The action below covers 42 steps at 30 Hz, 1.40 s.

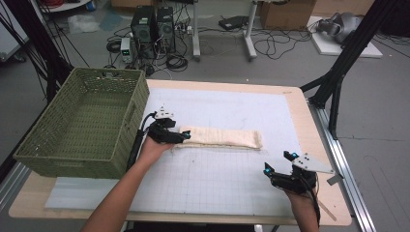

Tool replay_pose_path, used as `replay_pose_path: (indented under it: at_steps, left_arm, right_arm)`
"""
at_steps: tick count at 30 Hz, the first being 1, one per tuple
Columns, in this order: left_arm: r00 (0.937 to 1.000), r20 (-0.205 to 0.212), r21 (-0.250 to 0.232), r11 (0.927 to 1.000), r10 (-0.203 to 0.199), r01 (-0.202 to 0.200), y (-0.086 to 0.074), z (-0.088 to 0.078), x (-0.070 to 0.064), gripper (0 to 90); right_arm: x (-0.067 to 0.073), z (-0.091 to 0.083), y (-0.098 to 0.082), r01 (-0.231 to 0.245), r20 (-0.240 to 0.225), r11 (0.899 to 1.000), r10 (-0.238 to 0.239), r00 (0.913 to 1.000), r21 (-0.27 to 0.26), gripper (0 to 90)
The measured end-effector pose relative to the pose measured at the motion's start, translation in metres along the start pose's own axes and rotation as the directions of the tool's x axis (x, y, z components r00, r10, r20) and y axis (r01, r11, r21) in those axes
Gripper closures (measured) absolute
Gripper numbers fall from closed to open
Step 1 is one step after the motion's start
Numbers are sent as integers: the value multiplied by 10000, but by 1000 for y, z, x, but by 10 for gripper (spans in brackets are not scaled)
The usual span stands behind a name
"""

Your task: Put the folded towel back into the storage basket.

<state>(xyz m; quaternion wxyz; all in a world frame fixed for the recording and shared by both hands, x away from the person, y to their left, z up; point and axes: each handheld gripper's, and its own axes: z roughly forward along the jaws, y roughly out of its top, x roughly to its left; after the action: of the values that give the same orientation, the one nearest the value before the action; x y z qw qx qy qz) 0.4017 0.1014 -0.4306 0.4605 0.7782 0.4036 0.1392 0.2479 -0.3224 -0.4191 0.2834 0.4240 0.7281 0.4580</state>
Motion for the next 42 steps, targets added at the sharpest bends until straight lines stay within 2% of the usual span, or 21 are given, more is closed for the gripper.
replay_pose_path:
  at_steps: [3, 7, 10, 12, 14, 19, 21, 23, 24, 26, 27, 29, 33, 37, 39, 42]
  left_arm:
    - [9999, -96, 263, 9996, -138, 140, -3, 6, 2, 238]
    - [9997, -242, 728, 9973, -19, 37, -8, 10, 5, 276]
    - [9998, -172, 980, 9952, 44, -27, -10, 13, 6, 305]
    - [9996, -87, 1110, 9935, 252, -241, -10, 14, 4, 354]
    - [9971, -208, 1247, 9897, 735, -703, -10, 15, 1, 365]
    - [9967, -85, 1279, 9887, 806, -788, -10, 14, -2, 441]
    - [9963, 196, 1308, 9877, 836, -855, -10, 13, -3, 506]
    - [9969, 242, 1319, 9883, 746, -772, -10, 13, -4, 567]
    - [9981, 288, 1370, 9889, 542, -576, -10, 13, -4, 567]
    - [9957, 870, 1380, 9895, 319, -438, -11, 13, -3, 721]
    - [9957, 870, 1380, 9895, 319, -438, -11, 13, -3, 774]
    - [9950, 883, 1248, 9905, 473, -582, -12, 12, -6, 798]
    - [9955, 842, 1036, 9933, 432, -519, -14, 10, -5, 808]
    - [9948, 1015, 634, 9978, 117, -182, -18, 7, -3, 807]
    - [9943, 1060, 569, 9982, 142, -204, -17, 4, -3, 806]
    - [9938, 1089, 149, 9996, 213, -231, -13, 0, -6, 806]
  right_arm:
    - [0, 0, 0, 3, -10, 10000, -3, 10000, 0, 155]
    - [0, 0, 0, 24, 5, 10000, -24, 10000, -10, 155]
    - [0, -1, 0, 33, 18, 10000, -33, 10000, 21, 155]
    - [-1, 0, 0, 31, 35, 10000, -31, 10000, 1, 156]
    - [-1, 0, 0, 38, 30, 10000, -38, 10000, -4, 156]
    - [0, 0, 0, 17, 17, 10000, -17, 10000, 36, 156]
    - [0, -1, 0, 16, 21, 10000, -16, 10000, 38, 156]
    - [0, -1, 0, 2, 32, 10000, -3, 10000, 53, 156]
    - [0, 0, 0, -2, 26, 10000, 1, 10000, 61, 157]
    - [0, 0, 0, 40, 37, 10000, -41, 10000, 63, 162]
    - [0, 0, 0, 40, 37, 10000, -41, 10000, 63, 162]
    - [0, 0, 0, 22, 29, 10000, -22, 10000, 58, 162]
    - [-1, 0, -1, 24, 33, 10000, -24, 10000, 45, 162]
    - [-2, -1, -1, -8, 54, 10000, 8, 10000, 27, 162]
    - [-3, 0, -1, -26, 75, 10000, 26, 10000, 30, 162]
    - [-2, 0, -1, -84, 99, 10000, 83, 9999, 37, 162]
